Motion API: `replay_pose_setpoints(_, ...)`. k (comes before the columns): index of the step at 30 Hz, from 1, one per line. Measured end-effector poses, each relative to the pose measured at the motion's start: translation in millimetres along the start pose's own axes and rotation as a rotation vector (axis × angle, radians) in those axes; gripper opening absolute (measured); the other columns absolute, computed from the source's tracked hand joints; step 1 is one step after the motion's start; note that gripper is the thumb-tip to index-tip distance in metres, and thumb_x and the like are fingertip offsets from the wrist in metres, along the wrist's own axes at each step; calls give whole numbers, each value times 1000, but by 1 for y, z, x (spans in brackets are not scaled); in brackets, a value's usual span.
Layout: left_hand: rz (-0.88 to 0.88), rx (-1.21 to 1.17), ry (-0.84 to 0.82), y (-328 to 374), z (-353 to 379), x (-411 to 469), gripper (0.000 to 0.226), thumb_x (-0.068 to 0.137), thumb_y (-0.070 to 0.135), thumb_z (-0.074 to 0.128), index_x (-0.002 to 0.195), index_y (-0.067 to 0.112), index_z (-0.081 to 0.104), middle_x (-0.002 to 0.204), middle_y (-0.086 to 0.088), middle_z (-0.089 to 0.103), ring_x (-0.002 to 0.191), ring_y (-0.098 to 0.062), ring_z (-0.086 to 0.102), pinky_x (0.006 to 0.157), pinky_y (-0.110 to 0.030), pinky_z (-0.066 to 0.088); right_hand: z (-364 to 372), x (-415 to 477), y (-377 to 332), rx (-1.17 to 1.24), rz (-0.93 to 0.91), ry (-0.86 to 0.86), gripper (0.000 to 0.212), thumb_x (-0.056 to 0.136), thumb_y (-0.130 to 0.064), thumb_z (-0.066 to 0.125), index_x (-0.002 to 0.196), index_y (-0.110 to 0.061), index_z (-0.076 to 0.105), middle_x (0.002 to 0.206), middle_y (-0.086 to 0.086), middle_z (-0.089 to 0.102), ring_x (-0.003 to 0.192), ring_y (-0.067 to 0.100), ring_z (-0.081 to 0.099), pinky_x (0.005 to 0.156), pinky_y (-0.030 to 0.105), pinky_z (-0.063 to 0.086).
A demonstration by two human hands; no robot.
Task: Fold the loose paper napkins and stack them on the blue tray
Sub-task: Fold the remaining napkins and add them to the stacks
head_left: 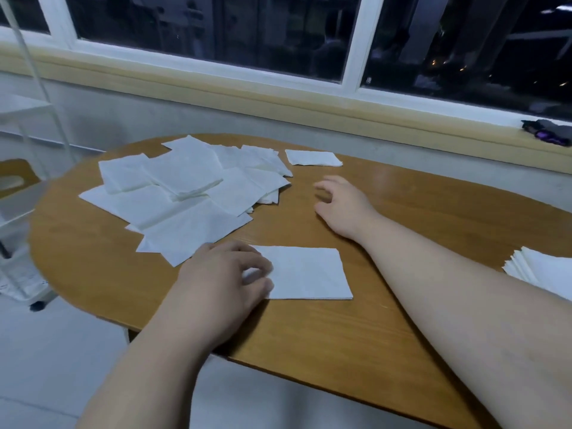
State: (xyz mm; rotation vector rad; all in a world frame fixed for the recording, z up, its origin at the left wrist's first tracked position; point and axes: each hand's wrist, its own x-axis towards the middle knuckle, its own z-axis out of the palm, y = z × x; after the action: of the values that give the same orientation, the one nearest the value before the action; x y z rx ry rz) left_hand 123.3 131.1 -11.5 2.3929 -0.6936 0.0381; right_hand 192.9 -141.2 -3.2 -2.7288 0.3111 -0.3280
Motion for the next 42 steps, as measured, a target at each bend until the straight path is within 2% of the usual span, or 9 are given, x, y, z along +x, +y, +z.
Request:
replay_pose_setpoints(4,30,16,-3,-3,1,2,18,89,49,59,105,49,68,119,34,53,115,-1,37,96,-23,34,6,53,1,-227,12,-43,53,98,-42,45,148,-28,42,164,-5,21,144,27,33,111,39,33)
replay_pose_setpoints(11,45,34,32,-5,6,8,17,90,51,55,105,53,64,114,41,48,110,6,33,92,-17,32,11,108,12,-402,41,-110,66,98,-57,28,156,-26,24,163,-9,23,141,29,37,99,40,41)
replay_pose_setpoints(13,57,31,33,-4,7,9,17,90,52,54,105,53,63,113,43,47,108,8,32,90,-14,30,10,116,13,-438,83,-134,67,96,-61,25,155,-29,27,160,-5,32,139,29,41,95,39,41)
replay_pose_setpoints(18,69,7,29,-5,7,12,18,89,51,57,105,52,64,109,44,47,110,10,32,95,-21,33,12,115,17,-471,63,-103,62,97,-60,25,144,-24,43,149,2,44,127,31,50,85,40,44)
replay_pose_setpoints(22,69,13,25,-3,5,10,19,89,50,57,107,54,64,112,42,49,109,6,35,97,-23,35,5,81,23,-459,43,-89,54,98,-54,26,133,-19,47,142,4,41,112,31,54,76,39,44)
replay_pose_setpoints(29,117,44,-9,6,1,0,16,86,50,60,101,54,65,110,42,53,110,6,37,100,-29,35,-26,-42,44,-403,108,-23,45,100,-50,32,134,-29,53,131,0,43,106,25,57,74,34,43)
replay_pose_setpoints(34,150,37,-56,20,1,-12,13,84,45,66,95,51,66,108,40,56,107,6,41,98,-33,37,-44,-130,50,-351,176,48,33,97,-55,42,115,-32,57,120,-7,48,95,21,58,71,33,49)
replay_pose_setpoints(38,187,1,-91,31,4,-20,12,85,42,67,92,51,63,109,40,55,110,19,32,99,-32,34,-48,-180,47,-363,254,102,36,95,-62,42,103,-30,56,109,-9,48,79,17,58,66,34,53)
replay_pose_setpoints(42,224,-19,-119,40,11,-26,15,84,41,68,95,50,66,106,39,56,112,14,35,100,-32,34,-50,-196,44,-309,293,145,44,93,-66,43,113,-29,56,117,-12,45,79,14,58,63,31,52)
